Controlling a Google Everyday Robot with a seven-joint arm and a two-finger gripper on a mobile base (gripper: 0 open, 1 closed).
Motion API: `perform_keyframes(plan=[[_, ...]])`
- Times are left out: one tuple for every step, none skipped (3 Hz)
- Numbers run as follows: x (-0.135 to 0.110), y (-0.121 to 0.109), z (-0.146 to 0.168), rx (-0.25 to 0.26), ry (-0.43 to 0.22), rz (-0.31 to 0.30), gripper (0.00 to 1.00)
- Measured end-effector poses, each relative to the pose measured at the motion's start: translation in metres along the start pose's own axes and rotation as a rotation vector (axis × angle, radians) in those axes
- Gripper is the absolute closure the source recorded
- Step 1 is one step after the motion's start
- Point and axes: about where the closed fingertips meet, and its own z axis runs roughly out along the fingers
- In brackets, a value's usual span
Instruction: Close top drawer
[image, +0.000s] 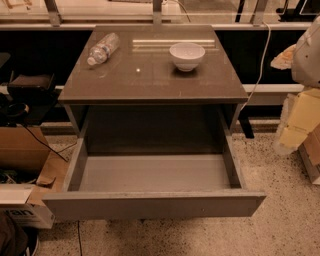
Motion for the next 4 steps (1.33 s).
perform_keyframes(plan=[[0.0,0.0,0.0,0.0,0.0,0.0,0.0],[-0.001,0.0,-0.002,0.007,-0.002,-0.001,0.08],[-0.002,0.001,0.001,0.016,-0.01,-0.031,0.38],[0.003,0.007,0.021,-0.015,-0.025,-0.062,0.63]])
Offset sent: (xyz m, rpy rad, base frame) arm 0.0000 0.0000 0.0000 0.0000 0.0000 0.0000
